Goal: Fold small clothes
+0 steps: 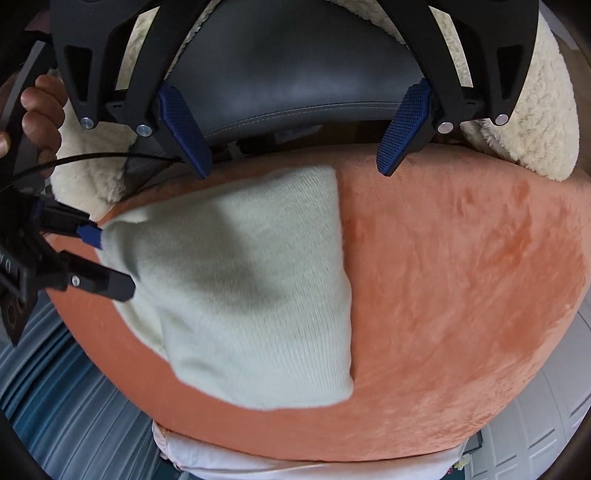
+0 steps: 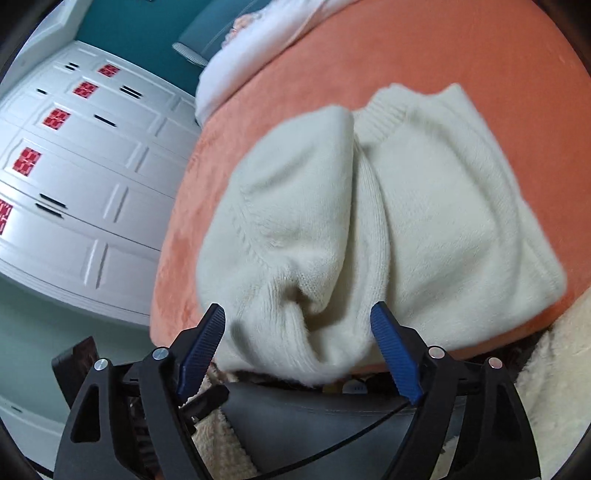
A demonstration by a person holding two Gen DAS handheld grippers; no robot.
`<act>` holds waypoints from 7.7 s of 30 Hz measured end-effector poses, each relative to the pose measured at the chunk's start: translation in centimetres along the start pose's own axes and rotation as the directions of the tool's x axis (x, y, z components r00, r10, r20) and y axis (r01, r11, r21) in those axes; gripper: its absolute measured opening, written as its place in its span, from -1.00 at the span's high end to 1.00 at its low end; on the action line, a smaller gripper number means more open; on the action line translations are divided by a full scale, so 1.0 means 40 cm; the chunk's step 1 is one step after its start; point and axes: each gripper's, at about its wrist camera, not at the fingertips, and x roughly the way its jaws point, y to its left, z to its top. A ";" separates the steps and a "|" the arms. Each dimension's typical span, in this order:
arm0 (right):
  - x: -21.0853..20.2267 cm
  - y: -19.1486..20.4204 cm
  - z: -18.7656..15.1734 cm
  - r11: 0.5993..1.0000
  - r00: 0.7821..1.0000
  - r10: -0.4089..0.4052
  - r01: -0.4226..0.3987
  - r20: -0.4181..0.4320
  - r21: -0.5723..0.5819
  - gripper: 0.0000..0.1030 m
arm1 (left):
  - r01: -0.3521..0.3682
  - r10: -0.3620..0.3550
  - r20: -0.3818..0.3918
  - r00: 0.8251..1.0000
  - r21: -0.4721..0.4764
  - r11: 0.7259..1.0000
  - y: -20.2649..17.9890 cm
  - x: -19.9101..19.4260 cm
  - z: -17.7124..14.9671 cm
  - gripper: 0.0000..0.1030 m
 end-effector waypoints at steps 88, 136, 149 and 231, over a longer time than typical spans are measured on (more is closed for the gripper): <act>-0.048 -0.069 0.103 0.928 0.946 -0.309 0.323 0.101 -0.188 0.69 | -0.028 0.031 0.047 0.998 -0.054 0.998 -0.127 0.113 0.263 0.05; -0.031 -0.151 0.146 0.940 0.937 -0.335 0.339 0.098 -0.037 0.31 | -0.050 0.050 0.062 0.997 0.007 0.999 -0.142 0.006 0.177 -0.13; -0.087 -0.202 0.108 0.940 0.934 -0.337 0.340 0.122 -0.006 0.41 | -0.048 0.047 0.027 0.999 0.031 0.998 -0.174 0.032 0.168 -0.13; -0.597 0.301 0.071 0.948 0.813 0.056 0.138 0.579 -0.286 0.32 | 0.546 -0.564 0.322 0.760 0.154 0.824 -0.142 -0.491 0.355 -0.19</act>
